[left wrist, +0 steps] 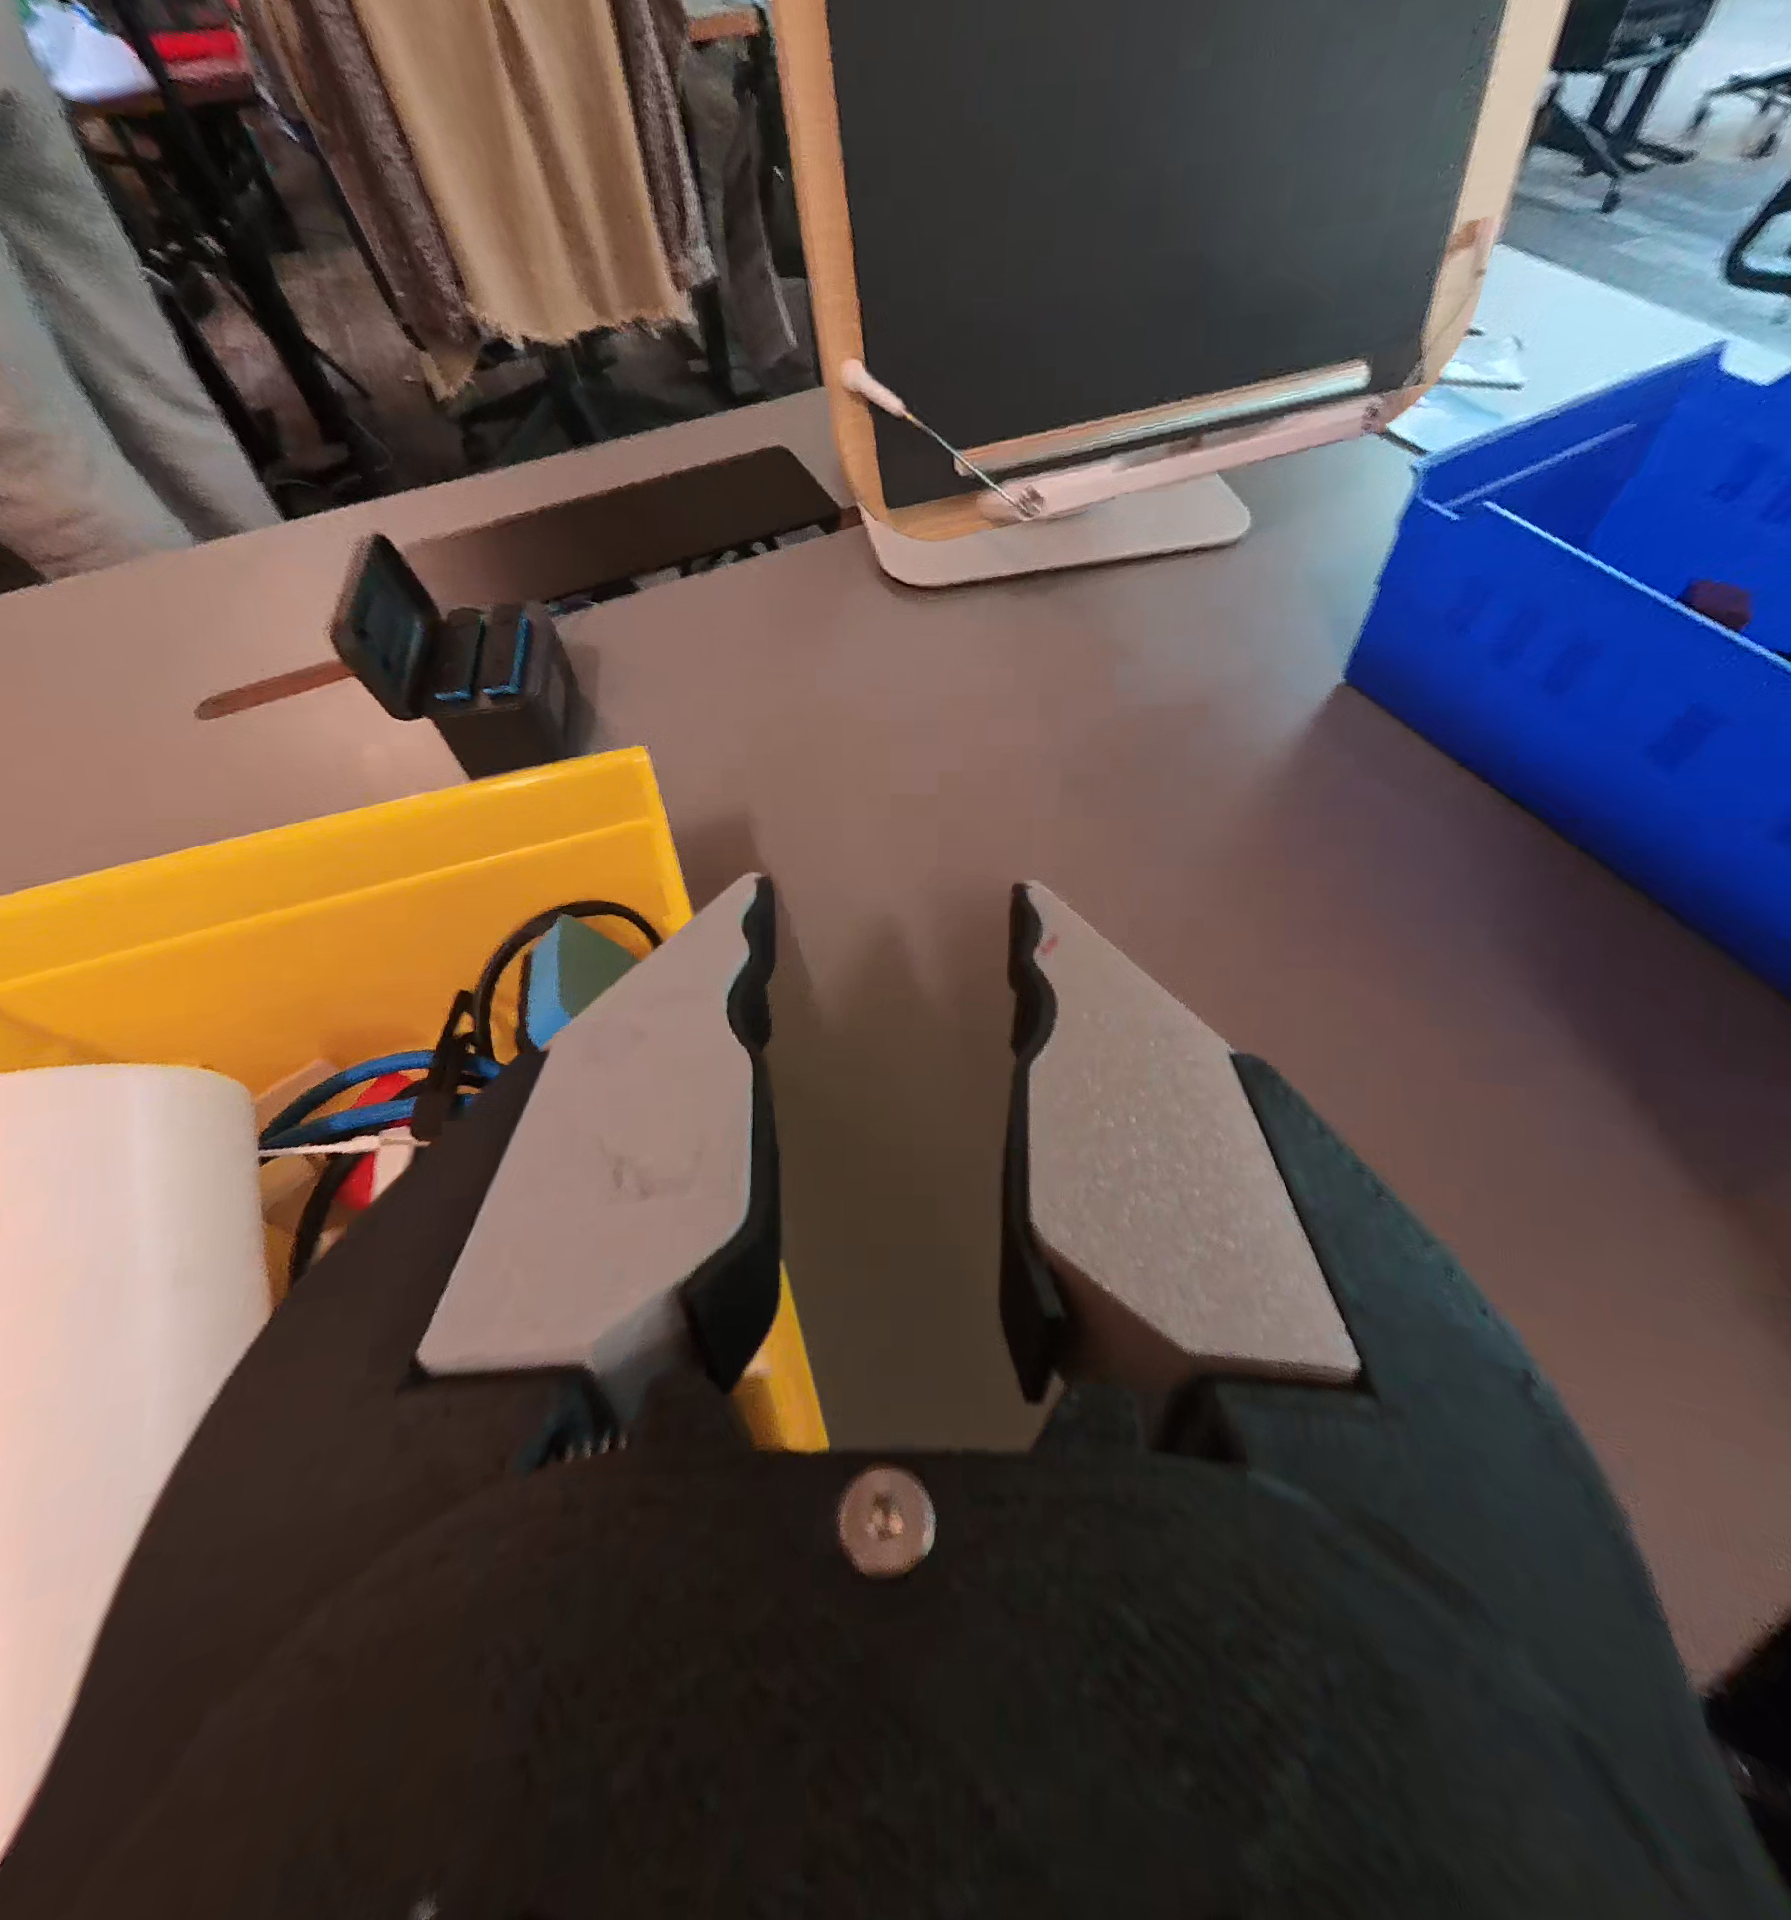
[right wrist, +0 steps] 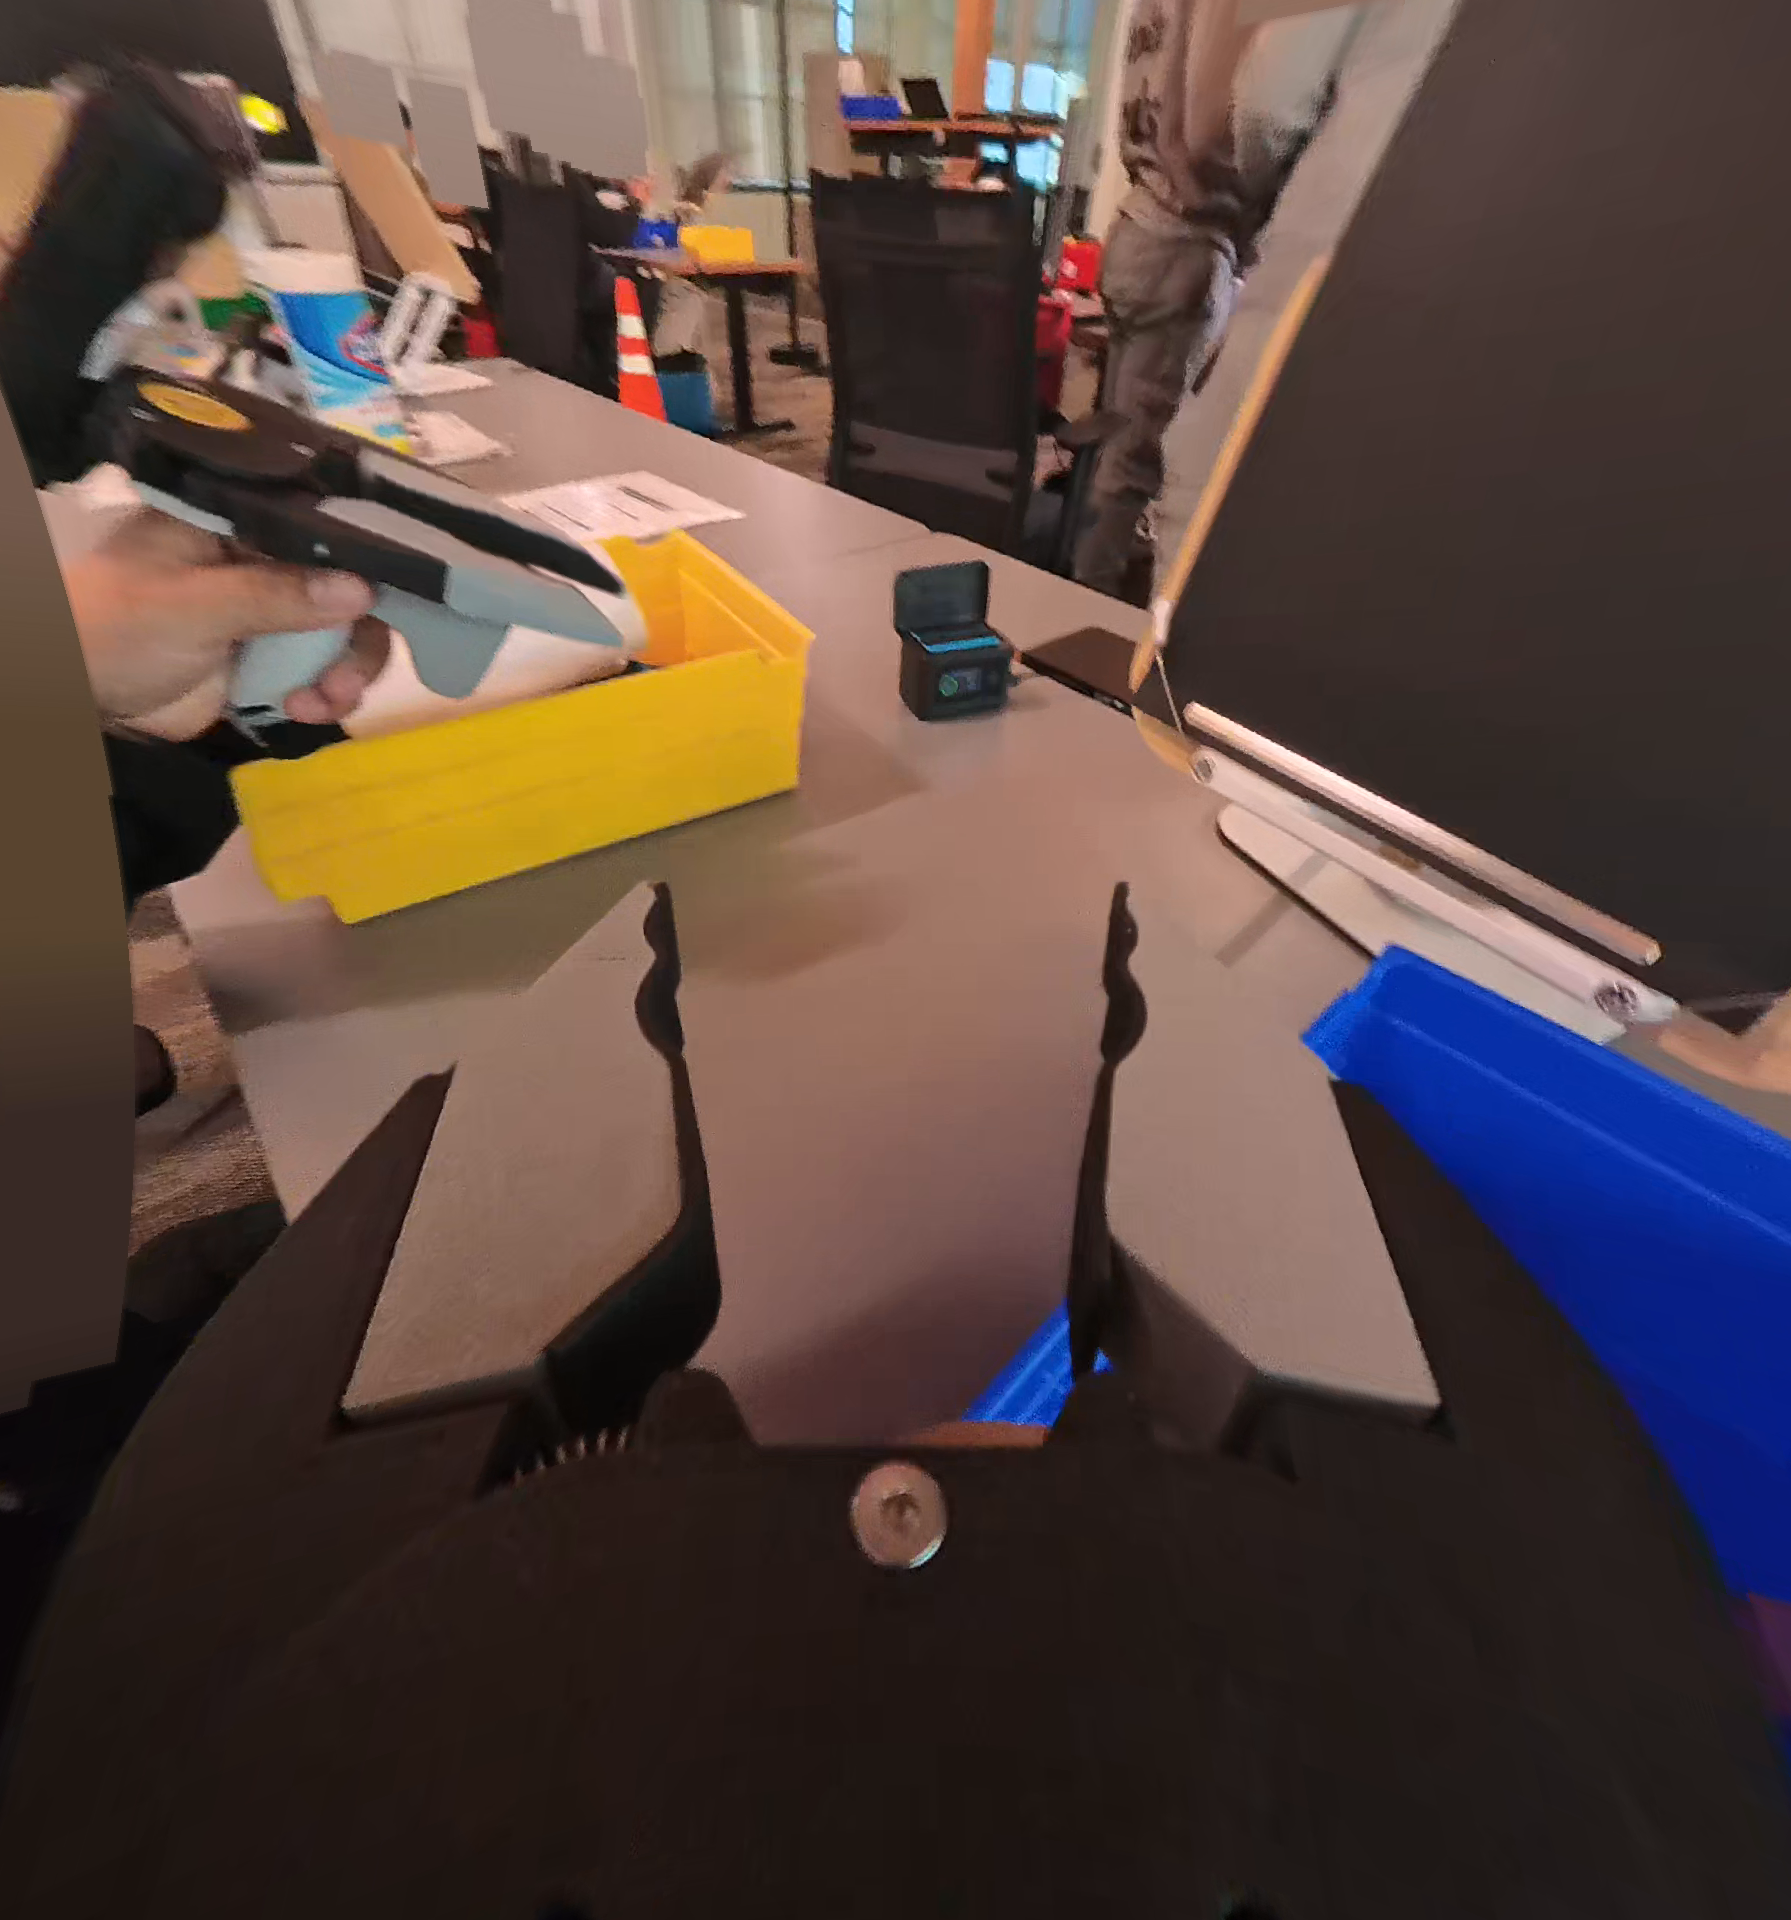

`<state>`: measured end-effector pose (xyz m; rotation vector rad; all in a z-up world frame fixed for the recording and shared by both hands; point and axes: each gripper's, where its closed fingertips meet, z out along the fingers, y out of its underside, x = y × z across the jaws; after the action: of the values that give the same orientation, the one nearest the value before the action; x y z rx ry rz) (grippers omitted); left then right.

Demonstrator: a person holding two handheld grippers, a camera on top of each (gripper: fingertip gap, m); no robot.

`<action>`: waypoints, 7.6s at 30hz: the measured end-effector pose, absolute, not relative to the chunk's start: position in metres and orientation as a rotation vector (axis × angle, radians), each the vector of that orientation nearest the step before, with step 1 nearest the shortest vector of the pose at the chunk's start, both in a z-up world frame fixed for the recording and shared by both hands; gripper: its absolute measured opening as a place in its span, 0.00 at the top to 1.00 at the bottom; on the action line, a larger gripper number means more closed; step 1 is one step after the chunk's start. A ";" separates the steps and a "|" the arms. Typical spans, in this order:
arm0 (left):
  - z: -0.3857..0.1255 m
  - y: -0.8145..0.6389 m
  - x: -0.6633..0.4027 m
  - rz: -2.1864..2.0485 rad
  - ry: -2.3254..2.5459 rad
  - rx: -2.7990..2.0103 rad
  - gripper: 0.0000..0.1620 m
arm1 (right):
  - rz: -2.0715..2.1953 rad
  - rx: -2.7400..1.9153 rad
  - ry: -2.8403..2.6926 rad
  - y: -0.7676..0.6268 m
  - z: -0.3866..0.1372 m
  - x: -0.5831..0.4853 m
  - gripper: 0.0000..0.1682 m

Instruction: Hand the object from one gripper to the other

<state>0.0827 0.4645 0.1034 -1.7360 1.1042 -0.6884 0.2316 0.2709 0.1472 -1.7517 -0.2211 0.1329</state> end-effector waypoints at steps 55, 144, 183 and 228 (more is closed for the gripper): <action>0.118 0.517 0.015 -0.433 0.853 -1.741 0.75 | -0.285 -1.744 0.083 0.354 0.037 0.196 0.53; 0.072 0.265 0.106 -1.955 1.434 -1.528 0.52 | -0.803 -1.155 -0.737 0.283 0.079 0.112 0.88; 0.136 0.221 0.076 -1.321 1.448 -0.672 0.78 | 0.947 -1.280 -0.429 0.226 0.146 0.072 0.88; 0.124 0.175 0.066 -1.026 1.741 -0.708 0.87 | -0.045 -1.223 -1.081 0.153 0.150 0.055 0.86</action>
<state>0.0658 0.1746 0.1240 -0.7079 1.7412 -1.0258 0.0555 0.1526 0.1500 -1.2233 -1.0811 -0.0450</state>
